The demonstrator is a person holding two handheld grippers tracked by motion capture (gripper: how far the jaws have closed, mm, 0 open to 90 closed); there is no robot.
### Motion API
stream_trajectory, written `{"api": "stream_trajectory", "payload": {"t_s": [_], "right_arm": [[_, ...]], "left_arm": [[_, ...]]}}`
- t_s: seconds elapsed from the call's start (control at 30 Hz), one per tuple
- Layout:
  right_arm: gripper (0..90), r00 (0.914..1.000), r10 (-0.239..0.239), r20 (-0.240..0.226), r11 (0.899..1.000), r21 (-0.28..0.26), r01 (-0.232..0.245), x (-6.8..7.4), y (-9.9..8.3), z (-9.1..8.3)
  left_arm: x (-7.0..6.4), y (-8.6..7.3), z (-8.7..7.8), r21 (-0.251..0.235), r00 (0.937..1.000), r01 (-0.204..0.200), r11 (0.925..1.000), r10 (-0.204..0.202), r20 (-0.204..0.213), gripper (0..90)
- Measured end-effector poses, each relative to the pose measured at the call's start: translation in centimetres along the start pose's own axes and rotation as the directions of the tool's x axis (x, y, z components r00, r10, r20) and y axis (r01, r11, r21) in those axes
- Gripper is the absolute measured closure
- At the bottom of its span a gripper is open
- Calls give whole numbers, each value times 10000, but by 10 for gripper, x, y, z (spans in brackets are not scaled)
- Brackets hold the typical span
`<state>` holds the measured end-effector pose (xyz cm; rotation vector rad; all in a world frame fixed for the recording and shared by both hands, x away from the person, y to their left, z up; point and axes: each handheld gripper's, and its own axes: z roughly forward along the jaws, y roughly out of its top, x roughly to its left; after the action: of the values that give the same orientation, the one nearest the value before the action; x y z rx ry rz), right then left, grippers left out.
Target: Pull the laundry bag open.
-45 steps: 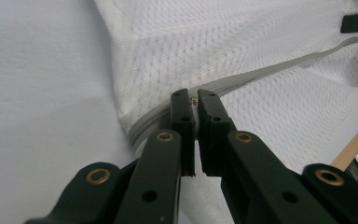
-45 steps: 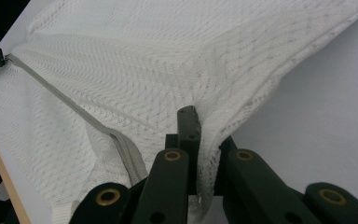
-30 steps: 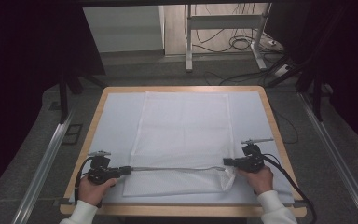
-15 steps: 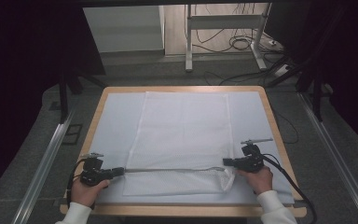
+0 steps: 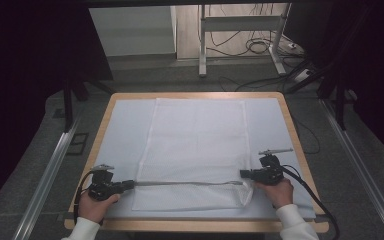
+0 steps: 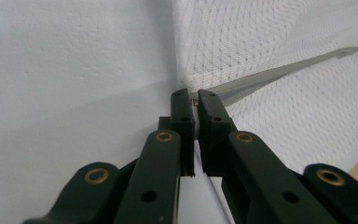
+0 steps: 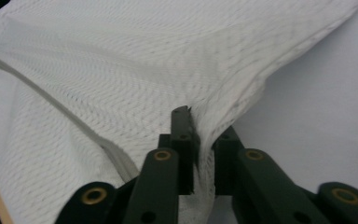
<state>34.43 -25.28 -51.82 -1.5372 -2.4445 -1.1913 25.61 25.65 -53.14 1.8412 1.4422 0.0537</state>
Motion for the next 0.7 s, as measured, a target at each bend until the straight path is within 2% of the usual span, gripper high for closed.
{"api": "stream_trajectory", "payload": {"t_s": [0.03, 0.07, 0.1, 0.13, 0.17, 0.27, 0.37, 0.5, 0.6, 0.7], "right_arm": [[735, 10000, 1, 66, 10000, -82, 0, 0, 0, -1], [615, 9999, -63, 135, 9998, -209, 66, 0, 0, -5], [615, 9999, -63, 135, 9998, -209, 66, 0, 0, -5], [510, 9996, -137, 232, 9987, -485, 148, -1, 1, -9], [510, 9996, -137, 232, 9987, -485, 148, -1, 1, -9], [382, 9991, -39, 423, 9942, -1076, 85, -2, 3, -14], [314, 9979, -164, 626, 9868, -1595, 262, -3, 3, -17], [283, 9955, -608, 728, 9823, -1728, 726, -2, 4, -21], [271, 9913, -947, 916, 9770, -1824, 1101, -3, 3, -27], [259, 9868, -1093, 1194, 9718, -1960, 1314, -10, -1, -36]], "left_arm": [[0, 0, 0, -176, 9999, -56, 9998, 54, -112, 804], [0, 0, -1, -372, 9997, -128, 9992, 120, -225, 684], [-1, 0, -2, -576, 9993, -176, 9982, 158, -328, 684], [-1, 0, -3, -803, 9989, -237, 9965, 203, -425, 571], [-1, 1, -4, -1003, 9981, -326, 9944, 271, -554, 571], [-2, 5, -9, -1375, 9959, -569, 9889, 465, -779, 417], [-4, 7, -11, -1649, 9931, -923, 9820, 787, -873, 366], [-8, 10, -6, -1781, 9879, -1393, 9741, 1243, -929, 335], [-7, 18, 4, -1560, 9834, -1603, 9747, 1441, -1106, 311], [-4, 29, 13, -1524, 9862, -1445, 9777, 1298, -1023, 312]]}}
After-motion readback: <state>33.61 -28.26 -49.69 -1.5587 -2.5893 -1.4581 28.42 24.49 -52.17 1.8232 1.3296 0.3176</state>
